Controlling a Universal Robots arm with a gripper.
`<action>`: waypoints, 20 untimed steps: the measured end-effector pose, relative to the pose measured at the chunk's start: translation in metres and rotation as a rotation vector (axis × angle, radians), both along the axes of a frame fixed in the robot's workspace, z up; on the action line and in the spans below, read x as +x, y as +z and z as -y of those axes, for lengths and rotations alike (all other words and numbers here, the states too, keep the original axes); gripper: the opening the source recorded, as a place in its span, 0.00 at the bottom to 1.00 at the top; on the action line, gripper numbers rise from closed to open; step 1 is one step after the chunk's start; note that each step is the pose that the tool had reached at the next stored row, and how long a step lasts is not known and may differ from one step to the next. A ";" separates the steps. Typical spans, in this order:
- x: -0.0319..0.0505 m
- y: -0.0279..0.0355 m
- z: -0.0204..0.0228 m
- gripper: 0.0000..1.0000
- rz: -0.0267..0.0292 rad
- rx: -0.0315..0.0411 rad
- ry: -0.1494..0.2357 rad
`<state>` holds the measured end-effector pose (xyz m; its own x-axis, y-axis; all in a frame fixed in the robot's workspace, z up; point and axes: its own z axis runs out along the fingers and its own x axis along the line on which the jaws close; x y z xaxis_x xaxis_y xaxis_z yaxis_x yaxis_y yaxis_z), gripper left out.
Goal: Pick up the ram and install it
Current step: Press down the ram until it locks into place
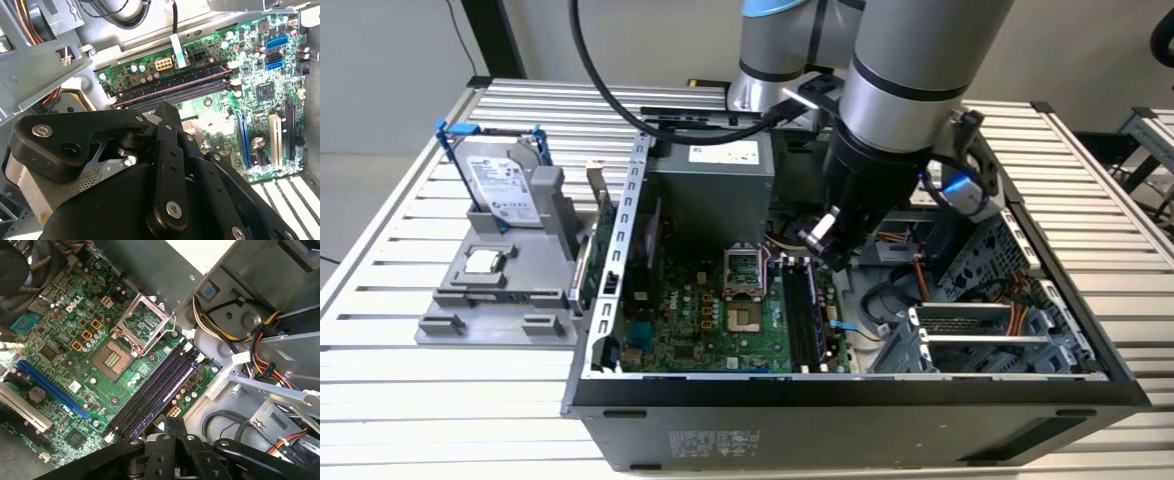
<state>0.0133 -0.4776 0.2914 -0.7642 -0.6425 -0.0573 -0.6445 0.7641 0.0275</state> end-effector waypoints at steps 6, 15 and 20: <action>0.0002 0.0001 0.0000 0.00 -0.0001 -0.0016 0.039; 0.0002 -0.0001 0.0000 0.00 0.0001 -0.0026 0.204; 0.0002 -0.0005 0.0001 0.00 0.0002 -0.0029 0.295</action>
